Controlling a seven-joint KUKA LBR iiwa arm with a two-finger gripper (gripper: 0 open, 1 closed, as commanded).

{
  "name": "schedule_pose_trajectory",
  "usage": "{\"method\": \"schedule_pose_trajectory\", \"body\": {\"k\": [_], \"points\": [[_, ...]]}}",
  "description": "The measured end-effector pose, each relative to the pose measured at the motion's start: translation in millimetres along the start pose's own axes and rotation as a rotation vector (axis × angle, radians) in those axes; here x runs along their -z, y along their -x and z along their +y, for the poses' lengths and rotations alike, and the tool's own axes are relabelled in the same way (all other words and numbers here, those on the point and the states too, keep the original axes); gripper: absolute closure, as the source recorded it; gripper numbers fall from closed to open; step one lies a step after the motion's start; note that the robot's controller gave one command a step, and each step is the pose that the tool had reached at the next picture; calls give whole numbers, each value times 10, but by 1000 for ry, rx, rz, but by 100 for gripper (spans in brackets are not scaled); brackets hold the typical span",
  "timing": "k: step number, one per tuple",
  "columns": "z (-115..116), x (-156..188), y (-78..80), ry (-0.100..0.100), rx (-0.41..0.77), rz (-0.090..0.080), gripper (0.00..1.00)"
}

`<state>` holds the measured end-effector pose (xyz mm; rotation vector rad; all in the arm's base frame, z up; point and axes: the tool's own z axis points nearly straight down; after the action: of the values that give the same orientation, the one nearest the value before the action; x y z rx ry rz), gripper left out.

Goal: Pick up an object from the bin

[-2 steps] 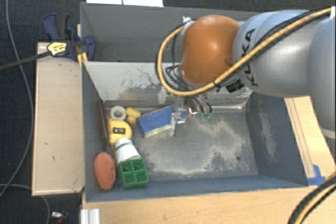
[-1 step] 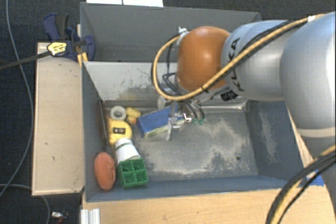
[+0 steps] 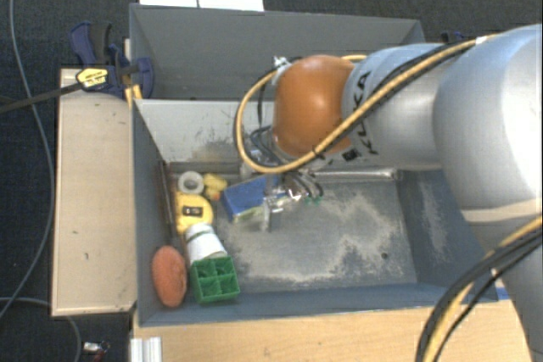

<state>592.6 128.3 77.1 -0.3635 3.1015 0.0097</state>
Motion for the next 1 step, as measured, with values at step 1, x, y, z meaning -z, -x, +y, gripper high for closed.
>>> {"method": "schedule_pose_trajectory", "body": {"k": [1], "points": [[-12,-62,-30,-2,-167,12,100]]}}
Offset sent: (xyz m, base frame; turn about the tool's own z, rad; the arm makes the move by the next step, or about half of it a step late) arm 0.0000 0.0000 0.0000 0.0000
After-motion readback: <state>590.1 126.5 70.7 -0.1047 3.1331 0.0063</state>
